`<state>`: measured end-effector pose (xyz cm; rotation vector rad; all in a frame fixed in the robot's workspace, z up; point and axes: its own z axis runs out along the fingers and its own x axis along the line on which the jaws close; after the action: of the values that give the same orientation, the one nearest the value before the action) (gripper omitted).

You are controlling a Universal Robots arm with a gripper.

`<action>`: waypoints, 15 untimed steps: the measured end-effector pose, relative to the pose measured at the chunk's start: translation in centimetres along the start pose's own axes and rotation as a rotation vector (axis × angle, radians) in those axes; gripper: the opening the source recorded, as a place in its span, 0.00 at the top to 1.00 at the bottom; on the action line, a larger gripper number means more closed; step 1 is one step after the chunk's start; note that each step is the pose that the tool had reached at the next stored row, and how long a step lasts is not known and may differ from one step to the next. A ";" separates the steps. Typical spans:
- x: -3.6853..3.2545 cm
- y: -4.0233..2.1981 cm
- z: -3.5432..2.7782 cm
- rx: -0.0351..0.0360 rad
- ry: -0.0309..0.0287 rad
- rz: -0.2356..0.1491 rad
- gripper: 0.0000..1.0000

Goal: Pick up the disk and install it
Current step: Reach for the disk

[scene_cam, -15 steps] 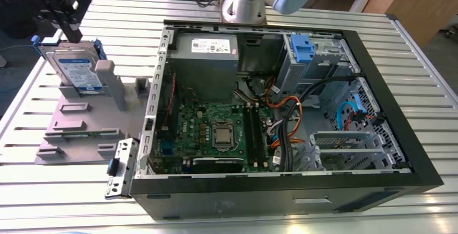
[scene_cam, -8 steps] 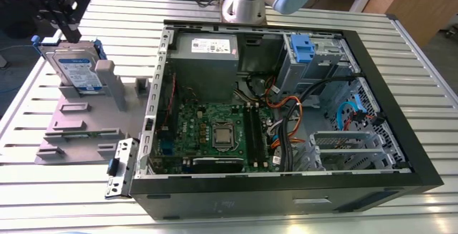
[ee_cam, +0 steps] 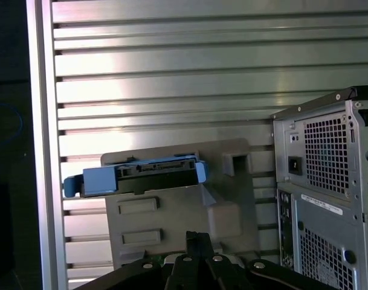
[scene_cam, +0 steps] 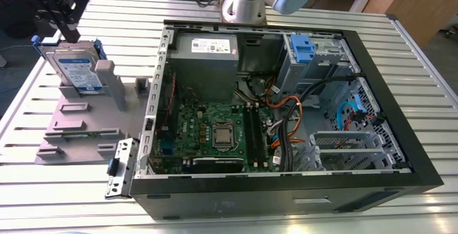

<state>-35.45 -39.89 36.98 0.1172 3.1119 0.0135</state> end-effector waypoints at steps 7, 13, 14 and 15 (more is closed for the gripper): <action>0.14 -0.01 0.01 0.0001 0.0000 0.000 0.89; 0.32 -0.02 0.02 0.0003 0.0000 0.000 0.89; 0.34 -0.03 0.02 0.0004 0.0000 0.000 0.89; 0.35 -0.03 0.02 0.0004 0.0000 0.000 0.89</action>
<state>-35.80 -39.89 36.96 0.1172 3.1119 0.0129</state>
